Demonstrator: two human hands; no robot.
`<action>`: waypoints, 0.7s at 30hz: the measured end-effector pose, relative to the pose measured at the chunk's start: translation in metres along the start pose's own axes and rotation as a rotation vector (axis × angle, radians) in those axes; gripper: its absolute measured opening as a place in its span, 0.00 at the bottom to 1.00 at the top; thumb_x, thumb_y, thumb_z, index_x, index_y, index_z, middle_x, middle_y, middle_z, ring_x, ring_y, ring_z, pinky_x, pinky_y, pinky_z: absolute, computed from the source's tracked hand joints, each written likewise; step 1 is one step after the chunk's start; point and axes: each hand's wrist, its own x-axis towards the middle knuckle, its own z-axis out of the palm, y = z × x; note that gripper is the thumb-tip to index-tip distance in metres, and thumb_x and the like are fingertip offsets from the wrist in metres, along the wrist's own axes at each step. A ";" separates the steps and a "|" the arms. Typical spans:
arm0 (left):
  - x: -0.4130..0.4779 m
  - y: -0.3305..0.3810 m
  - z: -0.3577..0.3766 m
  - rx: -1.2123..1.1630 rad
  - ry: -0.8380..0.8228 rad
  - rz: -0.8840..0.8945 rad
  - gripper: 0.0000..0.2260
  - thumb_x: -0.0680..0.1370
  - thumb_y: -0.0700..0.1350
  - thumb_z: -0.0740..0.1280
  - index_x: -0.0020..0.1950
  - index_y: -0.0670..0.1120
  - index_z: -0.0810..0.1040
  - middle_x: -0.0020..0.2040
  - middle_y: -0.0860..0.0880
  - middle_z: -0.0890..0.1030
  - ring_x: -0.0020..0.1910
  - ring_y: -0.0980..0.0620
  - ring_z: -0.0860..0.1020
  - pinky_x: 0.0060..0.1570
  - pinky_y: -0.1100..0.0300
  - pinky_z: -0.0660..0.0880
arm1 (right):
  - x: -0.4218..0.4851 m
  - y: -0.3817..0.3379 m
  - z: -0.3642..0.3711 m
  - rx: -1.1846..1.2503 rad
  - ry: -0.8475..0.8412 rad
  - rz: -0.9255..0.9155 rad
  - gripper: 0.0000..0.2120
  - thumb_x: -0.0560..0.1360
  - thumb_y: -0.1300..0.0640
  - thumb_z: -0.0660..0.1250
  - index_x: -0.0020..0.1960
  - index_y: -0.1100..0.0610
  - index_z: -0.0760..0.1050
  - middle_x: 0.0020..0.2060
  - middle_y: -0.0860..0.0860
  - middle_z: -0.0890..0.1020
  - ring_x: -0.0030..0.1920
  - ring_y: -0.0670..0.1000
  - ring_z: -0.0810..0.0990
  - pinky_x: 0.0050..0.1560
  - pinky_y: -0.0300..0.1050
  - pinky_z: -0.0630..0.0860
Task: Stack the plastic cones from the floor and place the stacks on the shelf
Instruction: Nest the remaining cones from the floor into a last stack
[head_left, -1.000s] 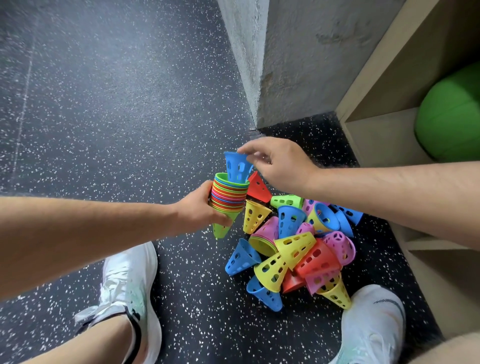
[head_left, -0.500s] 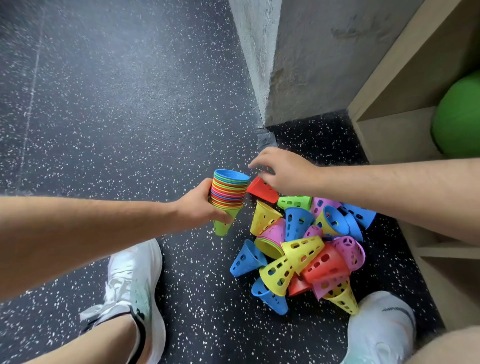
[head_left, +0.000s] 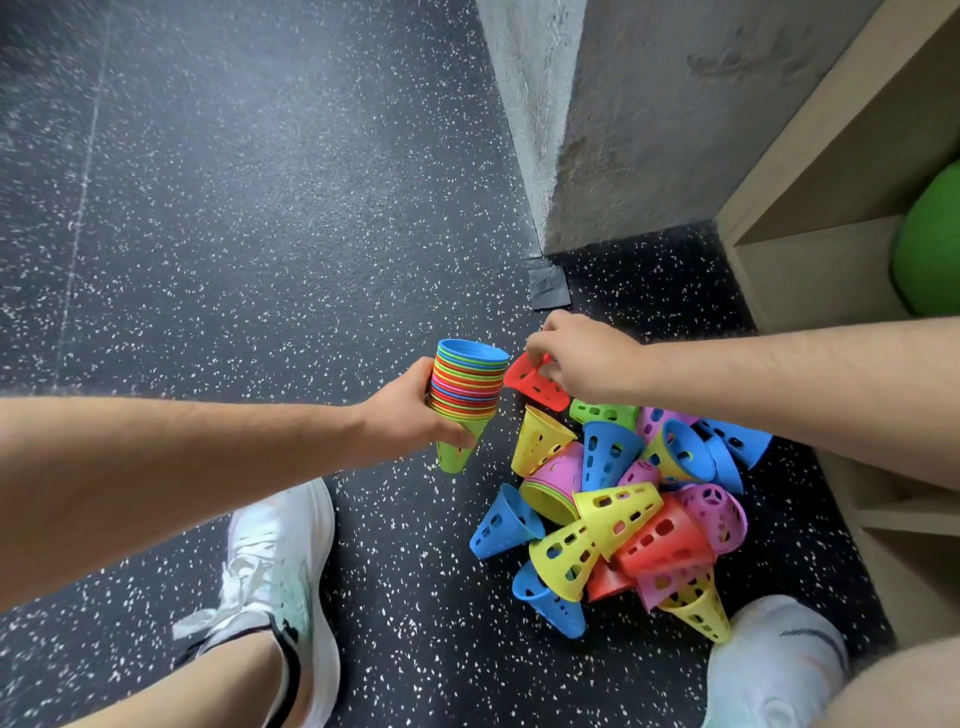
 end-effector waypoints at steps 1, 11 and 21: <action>0.000 0.000 0.000 0.001 -0.001 -0.002 0.34 0.63 0.41 0.84 0.64 0.51 0.72 0.55 0.48 0.84 0.55 0.48 0.84 0.61 0.44 0.80 | -0.001 0.000 -0.001 0.017 0.027 0.011 0.07 0.81 0.53 0.63 0.57 0.49 0.77 0.53 0.53 0.72 0.52 0.57 0.76 0.53 0.56 0.77; -0.010 0.002 -0.001 0.005 -0.022 0.014 0.33 0.61 0.43 0.83 0.61 0.52 0.73 0.53 0.49 0.85 0.54 0.48 0.84 0.62 0.44 0.80 | -0.015 -0.021 -0.054 0.409 0.473 0.035 0.03 0.81 0.51 0.63 0.52 0.48 0.75 0.46 0.53 0.80 0.44 0.53 0.77 0.48 0.51 0.75; -0.033 0.013 0.020 -0.026 -0.011 0.112 0.40 0.51 0.51 0.82 0.60 0.53 0.73 0.53 0.48 0.85 0.54 0.47 0.85 0.60 0.44 0.81 | -0.080 -0.056 -0.035 0.437 0.189 -0.064 0.04 0.80 0.48 0.65 0.54 0.43 0.77 0.46 0.45 0.83 0.48 0.47 0.81 0.54 0.48 0.78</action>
